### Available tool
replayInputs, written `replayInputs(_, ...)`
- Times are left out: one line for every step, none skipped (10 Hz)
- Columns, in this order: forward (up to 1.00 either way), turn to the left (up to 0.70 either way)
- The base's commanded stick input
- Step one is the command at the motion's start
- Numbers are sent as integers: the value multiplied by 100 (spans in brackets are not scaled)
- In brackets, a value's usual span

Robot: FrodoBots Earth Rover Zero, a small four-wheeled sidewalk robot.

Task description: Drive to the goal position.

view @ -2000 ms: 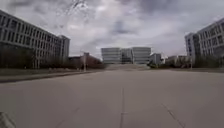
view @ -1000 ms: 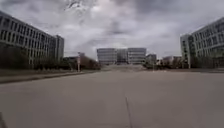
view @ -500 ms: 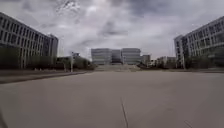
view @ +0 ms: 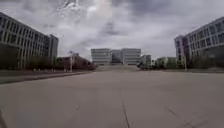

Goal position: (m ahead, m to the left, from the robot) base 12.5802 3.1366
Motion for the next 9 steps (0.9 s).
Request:
replayInputs(100,4)
replayInputs(100,28)
replayInputs(100,37)
replayInputs(100,40)
replayInputs(100,40)
replayInputs(100,40)
replayInputs(100,40)
replayInputs(100,0)
replayInputs(100,0)
